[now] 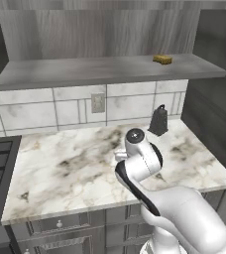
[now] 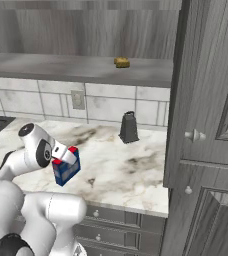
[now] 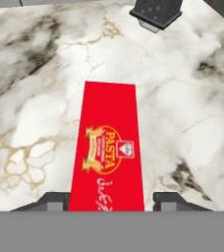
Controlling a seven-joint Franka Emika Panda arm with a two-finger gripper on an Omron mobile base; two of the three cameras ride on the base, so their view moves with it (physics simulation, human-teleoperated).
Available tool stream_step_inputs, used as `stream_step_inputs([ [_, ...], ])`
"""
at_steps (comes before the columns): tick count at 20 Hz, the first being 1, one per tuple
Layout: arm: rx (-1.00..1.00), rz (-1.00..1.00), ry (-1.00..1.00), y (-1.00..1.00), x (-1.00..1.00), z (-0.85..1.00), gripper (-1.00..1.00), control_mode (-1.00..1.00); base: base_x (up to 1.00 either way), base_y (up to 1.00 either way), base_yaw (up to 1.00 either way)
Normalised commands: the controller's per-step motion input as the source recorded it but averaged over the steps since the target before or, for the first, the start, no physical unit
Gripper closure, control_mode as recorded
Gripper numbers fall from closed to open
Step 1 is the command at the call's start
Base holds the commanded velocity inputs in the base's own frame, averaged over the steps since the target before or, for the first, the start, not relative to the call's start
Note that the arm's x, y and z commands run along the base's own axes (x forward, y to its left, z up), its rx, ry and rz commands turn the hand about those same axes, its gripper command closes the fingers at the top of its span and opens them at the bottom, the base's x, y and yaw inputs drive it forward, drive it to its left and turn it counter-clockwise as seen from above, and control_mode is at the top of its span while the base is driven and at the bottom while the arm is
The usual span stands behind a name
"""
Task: Pick the boxed food and boxed food from the counter and place them in the cabinets closest to them.
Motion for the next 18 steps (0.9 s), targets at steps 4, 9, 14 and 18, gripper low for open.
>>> stream_step_inputs([
  [4, 0.01, -0.01, -0.01, 0.0, 0.0, 0.11, 1.0, -1.0, 0.0, 0.0, 0.0],
  [9, 0.0, -0.02, -0.07, 0.0, 0.0, 0.49, 1.0, -1.0, 0.0, 0.0, 0.0],
  [14, 0.0, 0.0, -0.1, -0.02, -0.06, 0.6, 1.0, -1.0, 0.0, 0.0, 0.0],
  [18, 0.0, 0.0, -0.13, -0.09, -0.16, 0.63, 1.0, -1.0, 0.0, 0.0, 0.0],
])
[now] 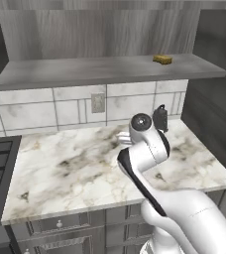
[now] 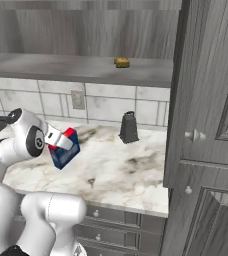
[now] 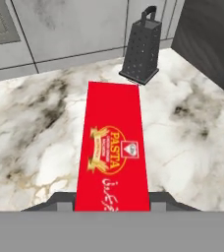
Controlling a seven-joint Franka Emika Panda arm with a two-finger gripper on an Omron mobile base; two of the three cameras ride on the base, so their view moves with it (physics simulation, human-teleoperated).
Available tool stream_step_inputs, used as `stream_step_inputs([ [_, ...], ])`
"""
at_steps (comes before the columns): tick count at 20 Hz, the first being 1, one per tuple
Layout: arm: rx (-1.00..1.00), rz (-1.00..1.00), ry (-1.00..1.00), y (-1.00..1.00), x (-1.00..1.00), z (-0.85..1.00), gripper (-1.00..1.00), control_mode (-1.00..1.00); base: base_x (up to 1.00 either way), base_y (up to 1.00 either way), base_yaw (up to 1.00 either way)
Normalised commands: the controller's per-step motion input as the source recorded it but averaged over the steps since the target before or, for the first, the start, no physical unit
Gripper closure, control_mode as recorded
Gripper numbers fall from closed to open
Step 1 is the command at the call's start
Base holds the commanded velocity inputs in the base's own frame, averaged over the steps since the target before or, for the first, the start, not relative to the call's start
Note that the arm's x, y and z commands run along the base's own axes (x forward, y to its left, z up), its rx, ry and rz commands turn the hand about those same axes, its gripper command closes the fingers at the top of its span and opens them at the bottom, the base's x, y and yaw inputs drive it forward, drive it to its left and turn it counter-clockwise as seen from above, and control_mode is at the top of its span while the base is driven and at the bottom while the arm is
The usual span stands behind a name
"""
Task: Pick the boxed food and boxed food from the counter and place them in the cabinets closest to them.
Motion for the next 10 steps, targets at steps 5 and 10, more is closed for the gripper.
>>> stream_step_inputs([
  [5, 0.0, 0.05, -0.13, -0.08, -0.21, 0.58, 1.0, -1.0, 0.0, 0.0, 0.0],
  [10, 0.0, 0.1, -0.08, -0.06, -0.25, 0.62, 1.0, -1.0, 0.0, 0.0, 0.0],
])
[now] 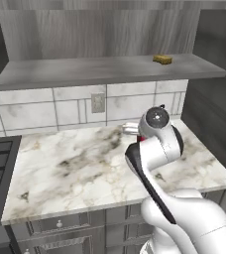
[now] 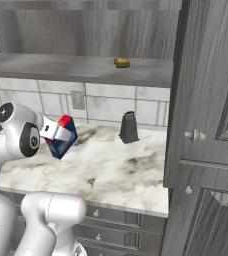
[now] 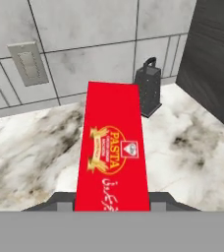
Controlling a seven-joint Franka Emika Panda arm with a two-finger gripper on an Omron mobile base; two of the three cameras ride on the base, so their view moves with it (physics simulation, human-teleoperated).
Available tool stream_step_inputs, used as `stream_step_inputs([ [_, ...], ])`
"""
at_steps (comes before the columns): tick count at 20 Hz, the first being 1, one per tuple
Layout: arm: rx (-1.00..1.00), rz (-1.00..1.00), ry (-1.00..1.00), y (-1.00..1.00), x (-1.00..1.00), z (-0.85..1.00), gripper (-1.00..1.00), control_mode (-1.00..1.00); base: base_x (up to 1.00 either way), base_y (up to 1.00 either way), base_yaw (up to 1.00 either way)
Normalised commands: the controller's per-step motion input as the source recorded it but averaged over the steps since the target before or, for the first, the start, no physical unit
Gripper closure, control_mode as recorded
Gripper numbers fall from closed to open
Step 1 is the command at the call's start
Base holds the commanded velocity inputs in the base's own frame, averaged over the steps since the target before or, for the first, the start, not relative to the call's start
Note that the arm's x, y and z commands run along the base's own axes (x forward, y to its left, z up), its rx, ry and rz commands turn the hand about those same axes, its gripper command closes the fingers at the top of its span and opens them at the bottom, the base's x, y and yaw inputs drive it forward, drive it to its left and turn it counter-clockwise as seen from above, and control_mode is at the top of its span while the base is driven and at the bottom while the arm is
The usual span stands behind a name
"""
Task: Pick the boxed food and boxed food from the counter and place them in the cabinets closest to them.
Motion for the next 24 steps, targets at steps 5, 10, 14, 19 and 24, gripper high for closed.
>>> stream_step_inputs([
  [5, 0.0, 0.15, -0.03, -0.02, -0.24, 0.6, 1.0, -1.0, 0.0, 0.0, 0.0],
  [10, 0.0, 0.12, 0.0, 0.0, -0.1, 0.69, 1.0, -1.0, 0.0, 0.0, 0.0],
  [14, -0.01, 0.1, 0.0, 0.0, -0.07, 0.67, 1.0, -1.0, 0.0, 0.0, 0.0],
  [19, -0.03, 0.08, 0.0, 0.01, -0.07, 0.65, 1.0, -1.0, 0.0, 0.0, 0.0],
  [24, -0.04, 0.08, 0.0, 0.01, -0.13, 0.59, 1.0, -1.0, 0.0, 0.0, 0.0],
])
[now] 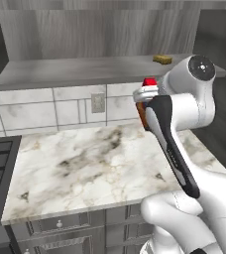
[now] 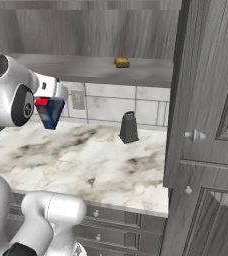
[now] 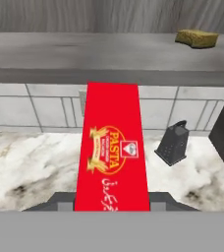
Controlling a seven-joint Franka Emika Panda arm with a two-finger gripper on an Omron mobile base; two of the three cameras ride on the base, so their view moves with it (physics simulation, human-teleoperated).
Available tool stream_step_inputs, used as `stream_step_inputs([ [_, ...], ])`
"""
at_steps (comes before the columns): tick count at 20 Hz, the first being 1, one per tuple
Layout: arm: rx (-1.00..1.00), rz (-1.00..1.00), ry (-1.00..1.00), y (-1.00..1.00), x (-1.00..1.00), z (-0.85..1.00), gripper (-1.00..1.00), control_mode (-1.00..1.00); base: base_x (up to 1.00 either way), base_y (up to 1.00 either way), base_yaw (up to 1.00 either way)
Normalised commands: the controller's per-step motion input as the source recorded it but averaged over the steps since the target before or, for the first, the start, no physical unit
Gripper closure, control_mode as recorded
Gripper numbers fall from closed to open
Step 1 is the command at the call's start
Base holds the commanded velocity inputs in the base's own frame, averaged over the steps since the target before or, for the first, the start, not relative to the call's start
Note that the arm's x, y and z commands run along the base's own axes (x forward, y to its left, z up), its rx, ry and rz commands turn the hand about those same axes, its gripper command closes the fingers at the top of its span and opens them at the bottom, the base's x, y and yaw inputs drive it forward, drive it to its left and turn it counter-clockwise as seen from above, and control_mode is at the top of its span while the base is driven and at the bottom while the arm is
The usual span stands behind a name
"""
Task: Pick the boxed food and boxed food from the counter and place them in the cabinets closest to them.
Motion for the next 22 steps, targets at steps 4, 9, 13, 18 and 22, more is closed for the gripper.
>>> stream_step_inputs([
  [4, -0.1, 0.09, 0.0, 0.05, -0.25, 0.42, 1.0, -1.0, 0.0, 0.0, 0.0],
  [9, -0.1, 0.09, 0.0, 0.02, -0.38, 0.29, 1.0, -1.0, 0.0, 0.0, 0.0],
  [13, -0.06, 0.04, -0.06, 0.0, -0.51, 0.21, 1.0, -1.0, 0.0, 0.0, 0.0],
  [18, 0.0, -0.01, -0.1, -0.02, -0.29, 0.4, 1.0, -1.0, 0.0, 0.0, 0.0],
  [22, 0.0, -0.03, -0.1, 0.0, -0.04, 0.26, 1.0, -1.0, 0.0, 0.0, 0.0],
])
